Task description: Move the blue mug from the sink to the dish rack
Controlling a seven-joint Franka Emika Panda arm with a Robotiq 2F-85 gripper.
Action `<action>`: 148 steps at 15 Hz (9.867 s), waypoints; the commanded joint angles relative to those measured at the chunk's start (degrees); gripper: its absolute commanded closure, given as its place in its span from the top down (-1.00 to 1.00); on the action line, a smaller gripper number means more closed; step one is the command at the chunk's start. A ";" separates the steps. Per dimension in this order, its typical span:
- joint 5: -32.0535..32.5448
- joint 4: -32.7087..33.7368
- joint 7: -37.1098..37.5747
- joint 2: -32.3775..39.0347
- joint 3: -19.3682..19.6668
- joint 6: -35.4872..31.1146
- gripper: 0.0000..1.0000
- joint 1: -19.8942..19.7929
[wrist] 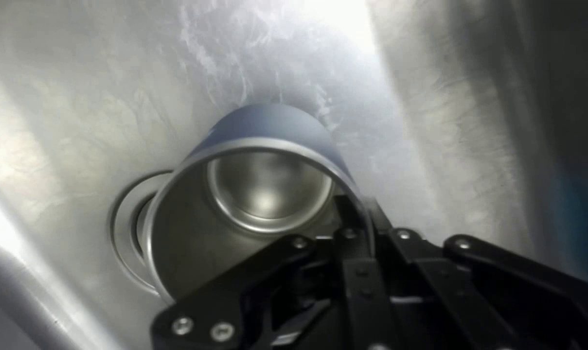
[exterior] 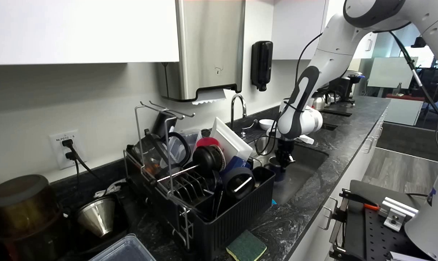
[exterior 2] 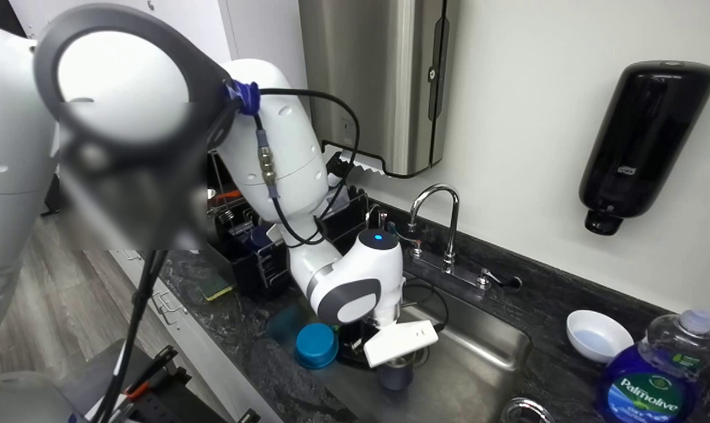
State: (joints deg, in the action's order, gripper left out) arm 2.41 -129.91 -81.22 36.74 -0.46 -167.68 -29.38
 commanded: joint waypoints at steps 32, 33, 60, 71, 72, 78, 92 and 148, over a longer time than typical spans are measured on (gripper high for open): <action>-17.28 -20.36 -42.73 -46.25 6.80 33.17 -0.97 -3.38; -16.10 -20.99 -42.55 -47.58 8.38 33.07 -0.97 -1.06; -11.98 -23.98 -29.81 -65.93 13.90 49.75 -0.97 24.13; -10.81 -24.14 -29.73 -65.97 14.22 50.15 -0.97 25.00; -11.37 -24.19 -30.38 -66.35 14.27 50.89 -0.97 25.65; -23.22 -25.29 -35.70 -70.58 14.99 52.40 -0.97 32.97; -49.91 -23.75 -47.05 -69.47 13.30 60.87 -0.97 39.36; -66.80 -6.23 -27.07 -43.33 0.76 56.40 -0.97 33.22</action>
State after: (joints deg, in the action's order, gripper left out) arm -63.38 -135.63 -108.28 -5.96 1.05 -111.23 5.20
